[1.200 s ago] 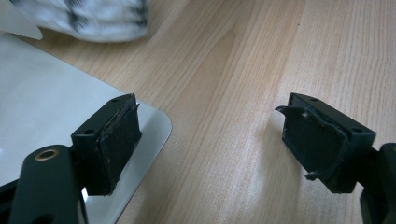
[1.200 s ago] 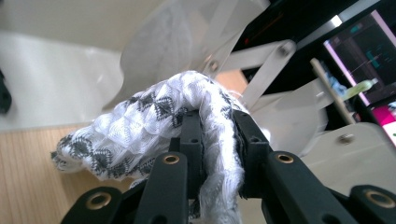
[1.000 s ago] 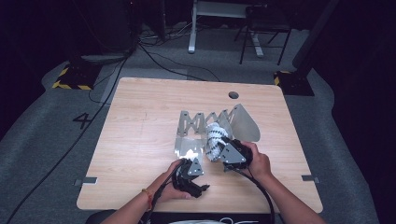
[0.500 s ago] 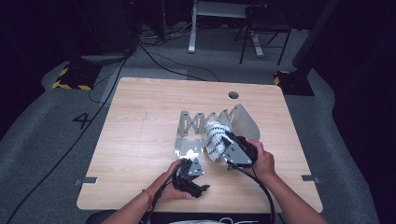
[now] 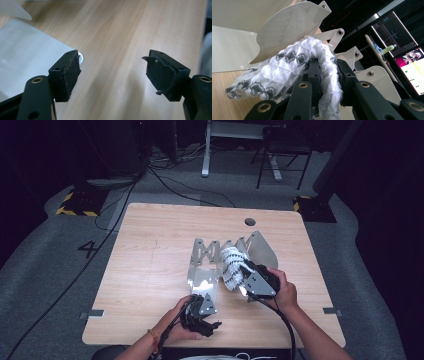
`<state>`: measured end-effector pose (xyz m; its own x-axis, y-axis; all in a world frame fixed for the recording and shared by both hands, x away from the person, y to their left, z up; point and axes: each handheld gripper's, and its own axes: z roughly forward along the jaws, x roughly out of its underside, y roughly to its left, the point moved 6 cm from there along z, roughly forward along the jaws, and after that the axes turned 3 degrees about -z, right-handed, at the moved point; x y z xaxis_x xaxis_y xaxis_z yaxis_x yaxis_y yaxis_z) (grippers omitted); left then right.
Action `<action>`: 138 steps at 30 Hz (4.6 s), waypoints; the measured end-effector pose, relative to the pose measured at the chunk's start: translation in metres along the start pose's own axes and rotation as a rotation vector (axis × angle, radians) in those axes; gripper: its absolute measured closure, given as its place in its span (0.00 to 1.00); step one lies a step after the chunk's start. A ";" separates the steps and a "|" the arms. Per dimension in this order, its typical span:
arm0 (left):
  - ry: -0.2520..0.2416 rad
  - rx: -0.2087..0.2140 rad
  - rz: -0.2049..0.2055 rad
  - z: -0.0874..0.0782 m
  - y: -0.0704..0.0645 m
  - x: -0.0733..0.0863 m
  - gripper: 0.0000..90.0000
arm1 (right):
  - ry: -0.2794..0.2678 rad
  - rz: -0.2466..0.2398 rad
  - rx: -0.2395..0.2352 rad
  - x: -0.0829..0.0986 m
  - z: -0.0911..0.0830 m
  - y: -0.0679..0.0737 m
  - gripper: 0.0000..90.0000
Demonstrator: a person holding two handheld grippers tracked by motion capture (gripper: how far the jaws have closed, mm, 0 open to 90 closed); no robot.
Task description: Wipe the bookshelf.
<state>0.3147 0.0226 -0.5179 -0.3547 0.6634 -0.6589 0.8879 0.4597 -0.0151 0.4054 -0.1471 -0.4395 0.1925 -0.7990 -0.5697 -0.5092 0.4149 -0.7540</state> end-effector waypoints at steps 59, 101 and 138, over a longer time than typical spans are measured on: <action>-0.206 -0.266 -0.212 -0.009 0.069 -0.018 0.35 | -0.161 0.060 -0.148 -0.042 -0.004 0.029 0.85; -0.103 -0.286 -0.185 -0.013 0.086 0.005 0.32 | -0.215 -0.001 -0.363 -0.030 -0.003 0.066 0.86; -0.001 -0.174 -0.152 0.013 0.083 0.019 0.21 | -0.355 0.027 -0.398 -0.053 -0.031 0.057 0.86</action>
<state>0.3854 0.0662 -0.5415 -0.4798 0.5784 -0.6597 0.7606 0.6491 0.0159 0.3397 -0.0944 -0.4419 0.4122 -0.5653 -0.7145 -0.7831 0.1809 -0.5950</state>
